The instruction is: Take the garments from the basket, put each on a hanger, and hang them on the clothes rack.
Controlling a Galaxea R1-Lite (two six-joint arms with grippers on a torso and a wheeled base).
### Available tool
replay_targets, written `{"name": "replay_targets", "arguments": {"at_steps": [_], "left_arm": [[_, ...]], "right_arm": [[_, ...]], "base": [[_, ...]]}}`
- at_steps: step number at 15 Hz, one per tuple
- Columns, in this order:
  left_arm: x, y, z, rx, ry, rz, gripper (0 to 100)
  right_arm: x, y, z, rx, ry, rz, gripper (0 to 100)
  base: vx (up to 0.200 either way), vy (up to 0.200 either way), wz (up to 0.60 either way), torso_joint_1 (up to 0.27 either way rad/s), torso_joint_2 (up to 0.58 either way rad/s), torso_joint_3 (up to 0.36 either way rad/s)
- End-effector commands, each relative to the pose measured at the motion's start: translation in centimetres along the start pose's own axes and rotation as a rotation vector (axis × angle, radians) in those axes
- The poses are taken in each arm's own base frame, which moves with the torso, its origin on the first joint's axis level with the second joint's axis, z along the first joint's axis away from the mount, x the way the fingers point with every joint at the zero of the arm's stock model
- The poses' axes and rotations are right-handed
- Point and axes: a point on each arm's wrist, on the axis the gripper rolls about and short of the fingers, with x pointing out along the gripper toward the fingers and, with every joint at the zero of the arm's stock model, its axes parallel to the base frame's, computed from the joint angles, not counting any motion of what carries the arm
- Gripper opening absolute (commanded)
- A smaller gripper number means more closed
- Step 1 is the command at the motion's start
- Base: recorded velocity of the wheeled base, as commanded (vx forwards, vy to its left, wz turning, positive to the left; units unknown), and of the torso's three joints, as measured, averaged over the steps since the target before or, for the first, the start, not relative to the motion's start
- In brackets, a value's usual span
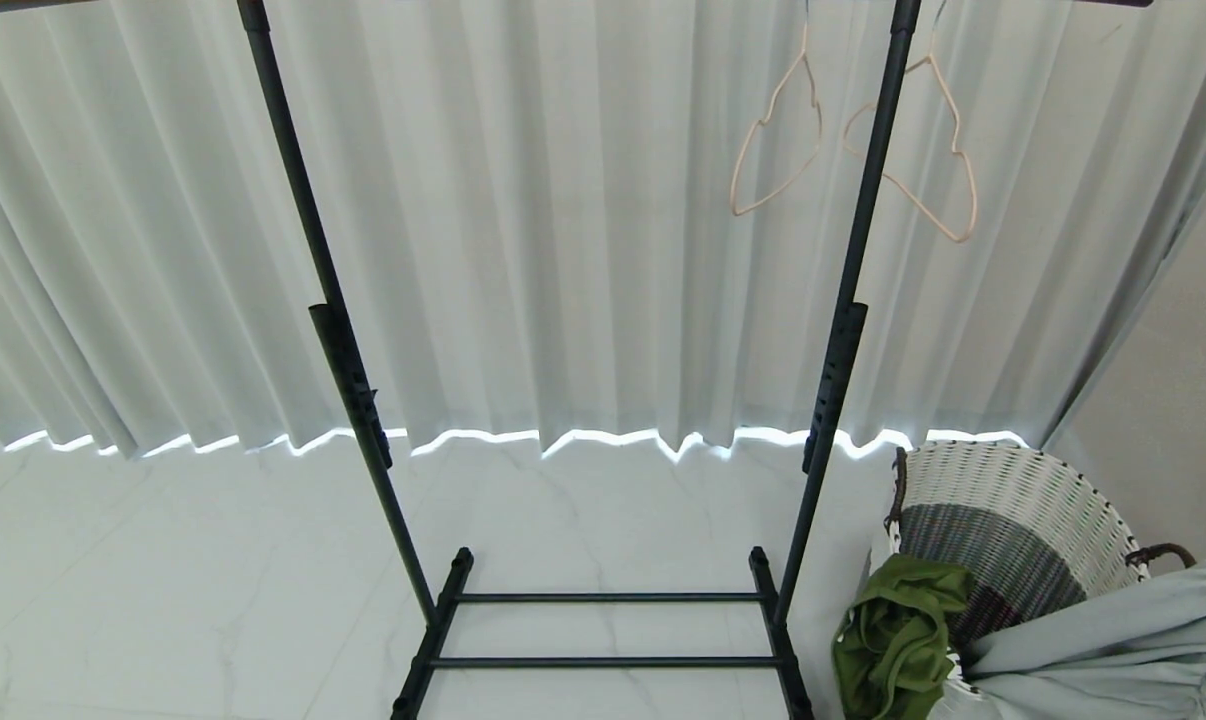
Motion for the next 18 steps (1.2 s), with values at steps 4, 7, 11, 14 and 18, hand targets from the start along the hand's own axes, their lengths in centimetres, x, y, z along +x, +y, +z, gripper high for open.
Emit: {"name": "replay_targets", "arguments": {"at_steps": [4,7,11,14,18], "left_arm": [[0.01,0.00,0.00,-0.001,0.001,0.000,100],[0.01,0.00,0.00,0.000,0.001,0.000,100],[0.01,0.00,0.00,0.000,0.001,0.000,100],[0.01,0.00,0.00,-0.001,0.001,0.000,100],[0.01,0.00,0.00,-0.001,0.001,0.000,100]], "right_arm": [[0.00,0.00,-0.01,0.000,0.001,0.000,0],[0.03,0.01,-0.05,-0.009,0.003,0.002,0],[0.06,0.01,-0.06,-0.039,0.005,0.004,0],[0.09,0.02,-0.06,-0.041,0.006,0.005,0],[0.09,0.07,-0.22,-0.042,0.010,0.010,0]], "base": [[-0.100,-0.150,0.00,0.003,0.00,0.004],[0.000,0.000,0.00,0.000,0.00,0.000],[0.000,0.000,0.00,0.000,0.00,0.000],[-0.133,0.000,0.00,0.000,0.00,0.005],[-0.200,0.000,0.00,0.006,0.00,0.000]]}}
